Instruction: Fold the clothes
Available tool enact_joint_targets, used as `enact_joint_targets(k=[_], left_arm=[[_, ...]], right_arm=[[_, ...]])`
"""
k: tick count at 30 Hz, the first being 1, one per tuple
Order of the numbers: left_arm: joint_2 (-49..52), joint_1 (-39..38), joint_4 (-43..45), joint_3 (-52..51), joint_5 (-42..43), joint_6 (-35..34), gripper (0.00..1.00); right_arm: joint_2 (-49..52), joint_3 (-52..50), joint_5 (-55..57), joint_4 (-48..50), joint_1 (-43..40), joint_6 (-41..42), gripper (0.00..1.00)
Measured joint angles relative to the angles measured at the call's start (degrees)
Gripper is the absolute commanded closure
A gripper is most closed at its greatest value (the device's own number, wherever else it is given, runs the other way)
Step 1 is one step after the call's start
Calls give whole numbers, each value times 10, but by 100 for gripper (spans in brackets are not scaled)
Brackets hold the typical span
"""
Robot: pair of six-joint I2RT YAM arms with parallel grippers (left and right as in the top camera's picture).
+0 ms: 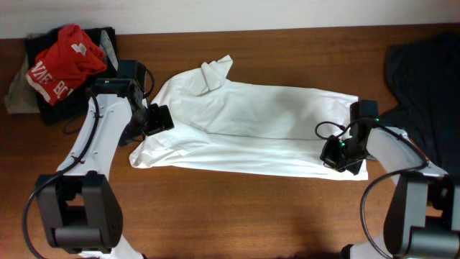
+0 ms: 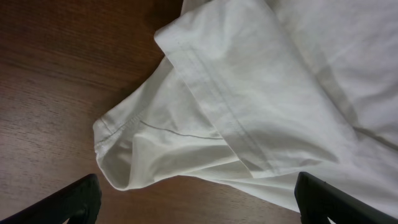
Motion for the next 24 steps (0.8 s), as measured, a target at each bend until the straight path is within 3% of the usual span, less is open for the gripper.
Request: enact_joint_targets(k=[19,24], left_arm=[[0,0,0,0,0,0,1],[0,0,3,0,1,0,1]], right_arm=[[26,-1,121,-73,0,54,96],[29,-5,147,-110,-43,58,96]])
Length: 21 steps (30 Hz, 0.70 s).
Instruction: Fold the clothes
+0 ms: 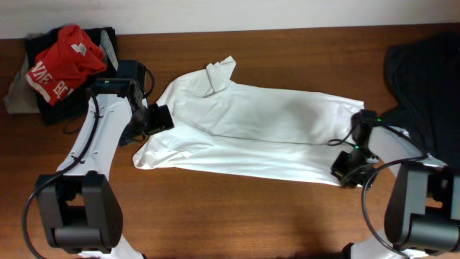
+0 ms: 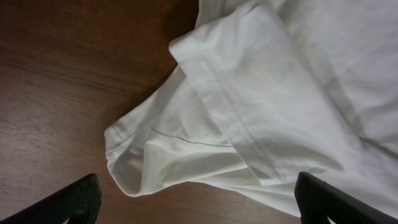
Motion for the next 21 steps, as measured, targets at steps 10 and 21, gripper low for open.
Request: enact_joint_targets(k=[10,21], left_arm=[[0,-28,154,0,129,47,1],[97,-102,224,245,138,55,1]], right_arm=[[-4,24,15,-55,-103,-15,92],[-110,184,-52,-166,-103,-94,1]])
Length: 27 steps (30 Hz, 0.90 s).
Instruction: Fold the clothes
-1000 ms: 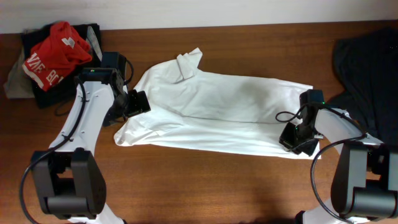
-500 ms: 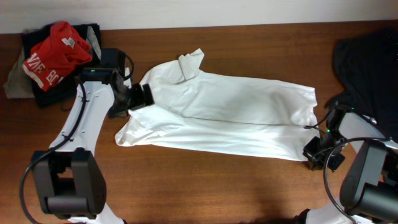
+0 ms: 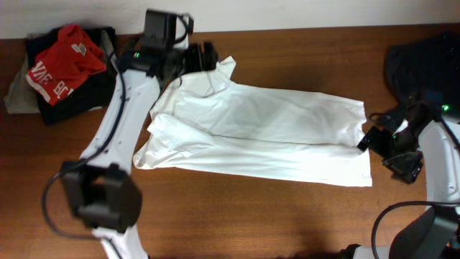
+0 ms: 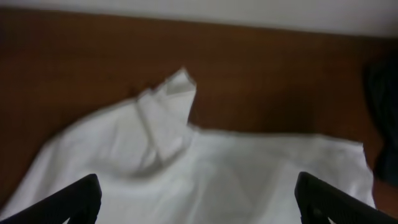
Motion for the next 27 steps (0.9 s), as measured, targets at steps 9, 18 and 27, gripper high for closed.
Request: enact_joint_targets(k=[9,18,27], left_arm=[[249,-1,-3,189,0,3,1],[303,-6,37,196,0,0,18],[327,-19,44,197,0,-12,37]], right_arm=[[-7,38,-26,-31,0,-32,1],[-7,38,-29,-36,0,-34,1],[-7,38,-29,-36,0,-34,2]])
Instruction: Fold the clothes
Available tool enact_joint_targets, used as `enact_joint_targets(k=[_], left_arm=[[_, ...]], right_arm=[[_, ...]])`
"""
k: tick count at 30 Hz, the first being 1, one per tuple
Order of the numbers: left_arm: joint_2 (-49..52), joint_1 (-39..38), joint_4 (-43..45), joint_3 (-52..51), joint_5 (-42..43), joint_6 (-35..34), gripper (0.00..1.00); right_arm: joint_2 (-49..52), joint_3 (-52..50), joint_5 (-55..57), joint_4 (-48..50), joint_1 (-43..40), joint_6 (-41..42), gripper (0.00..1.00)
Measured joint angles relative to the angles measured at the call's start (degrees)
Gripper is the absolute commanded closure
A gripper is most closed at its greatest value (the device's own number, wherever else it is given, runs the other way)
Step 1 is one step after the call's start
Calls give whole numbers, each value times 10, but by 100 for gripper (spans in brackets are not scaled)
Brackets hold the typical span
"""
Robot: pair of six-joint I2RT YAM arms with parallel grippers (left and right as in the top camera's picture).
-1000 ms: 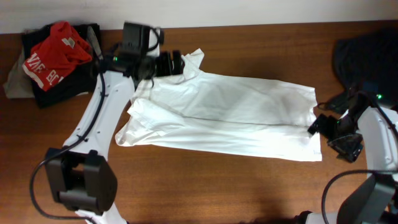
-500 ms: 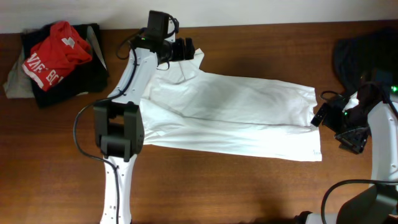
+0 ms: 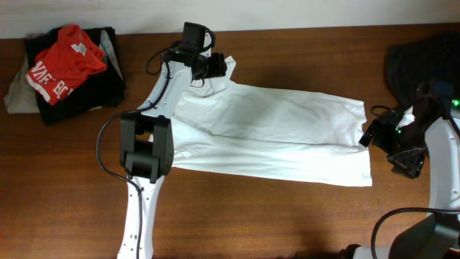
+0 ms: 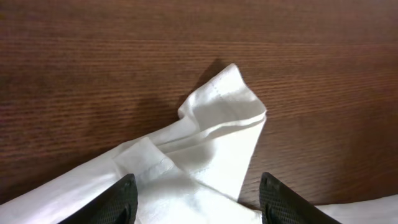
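Observation:
A white shirt (image 3: 266, 129) lies spread lengthwise across the brown table, its near half doubled over. Its upper sleeve (image 3: 215, 72) sticks out at the back left, and its creased tip (image 4: 224, 118) fills the left wrist view. My left gripper (image 3: 213, 67) hovers open just over that sleeve, one finger (image 4: 121, 199) on each side of the cloth and nothing gripped. My right gripper (image 3: 372, 134) sits by the shirt's right hem, beside the cloth; its jaws are too small to read.
A red shirt (image 3: 65, 57) tops a pile of dark clothes at the back left corner. A dark garment (image 3: 424, 65) lies at the back right, close behind the right arm. The table's far edge meets a white wall.
My left gripper was high above the shirt's upper sleeve and is now low and close over the sleeve tip, still open. The right arm has barely shifted.
First my left gripper hung open over the lower left sleeve while the right gripper sat on the shirt's right corner. Then the shirt lay slightly further right. Later the left arm was at the back sleeve and the right gripper off the hem; now the left is lowered.

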Motion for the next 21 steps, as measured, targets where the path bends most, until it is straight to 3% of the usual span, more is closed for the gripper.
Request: enact_joint_targets(k=[10,21], left_arm=[[3,0,-6,0,-54,0,38],[21,0,-3,6,-61,-4,76]], right_arm=[[0,0,0,-2,0,0,1],[0,0,0,33,0,-1,1]])
